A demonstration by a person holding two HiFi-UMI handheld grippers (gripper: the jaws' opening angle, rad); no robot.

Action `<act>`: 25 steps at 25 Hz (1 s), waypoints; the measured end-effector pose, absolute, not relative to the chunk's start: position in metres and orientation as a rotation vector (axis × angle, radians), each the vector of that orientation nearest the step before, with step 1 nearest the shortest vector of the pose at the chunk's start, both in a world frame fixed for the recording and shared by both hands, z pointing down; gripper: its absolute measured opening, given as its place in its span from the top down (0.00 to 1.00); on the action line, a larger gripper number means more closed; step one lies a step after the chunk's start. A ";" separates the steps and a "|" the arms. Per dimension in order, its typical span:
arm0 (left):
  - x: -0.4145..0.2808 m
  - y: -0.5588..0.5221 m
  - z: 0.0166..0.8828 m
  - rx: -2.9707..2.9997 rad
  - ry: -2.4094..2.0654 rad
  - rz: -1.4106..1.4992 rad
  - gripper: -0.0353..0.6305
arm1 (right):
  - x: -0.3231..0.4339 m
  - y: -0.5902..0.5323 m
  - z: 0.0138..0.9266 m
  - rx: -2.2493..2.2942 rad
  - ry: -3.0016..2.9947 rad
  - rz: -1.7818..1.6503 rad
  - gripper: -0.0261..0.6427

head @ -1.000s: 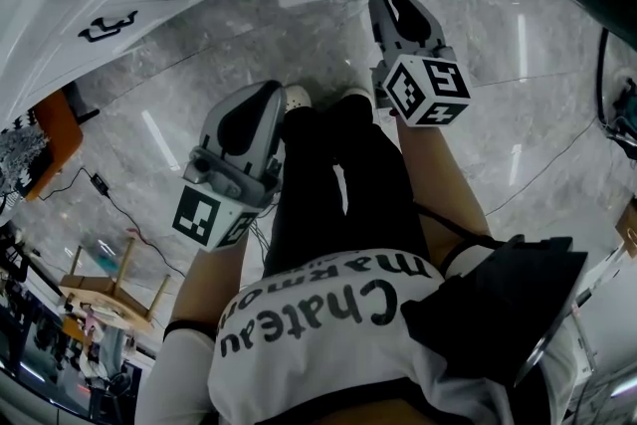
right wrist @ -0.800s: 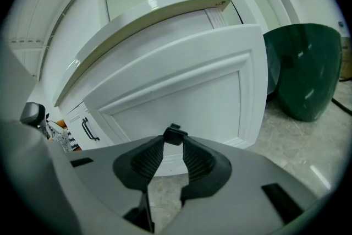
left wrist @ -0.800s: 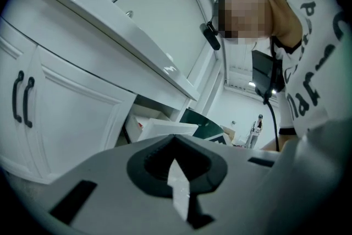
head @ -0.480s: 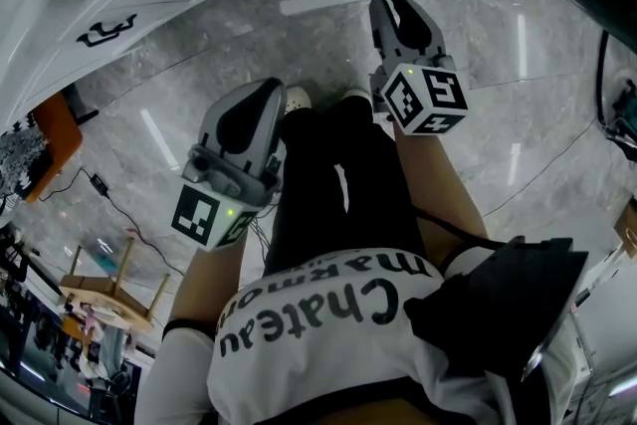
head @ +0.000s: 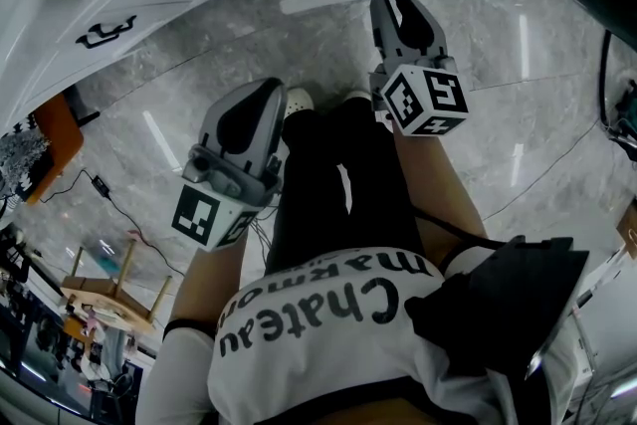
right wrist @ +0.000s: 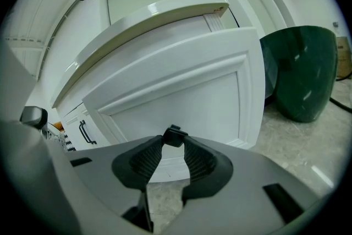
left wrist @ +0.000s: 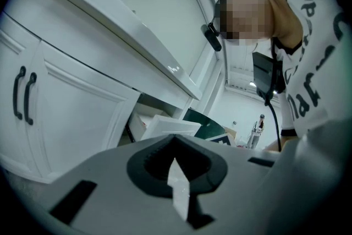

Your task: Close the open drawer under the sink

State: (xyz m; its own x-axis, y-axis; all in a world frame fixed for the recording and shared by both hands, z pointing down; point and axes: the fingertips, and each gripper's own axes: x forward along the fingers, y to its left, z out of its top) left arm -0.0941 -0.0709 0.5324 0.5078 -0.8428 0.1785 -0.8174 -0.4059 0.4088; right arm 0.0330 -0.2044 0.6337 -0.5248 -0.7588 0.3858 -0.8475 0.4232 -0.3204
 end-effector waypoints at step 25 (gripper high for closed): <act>-0.100 -0.058 0.533 2.305 -1.414 -0.095 0.93 | 0.028 -0.242 0.620 1.415 -2.527 0.672 0.77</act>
State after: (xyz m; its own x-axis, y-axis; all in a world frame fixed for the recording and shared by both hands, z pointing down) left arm -0.1001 -0.0581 0.5335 0.4771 -0.8634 0.1639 -0.8338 -0.3857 0.3950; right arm 0.0278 -0.2416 0.6205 -0.5363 -0.7653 0.3560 -0.8410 0.4489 -0.3019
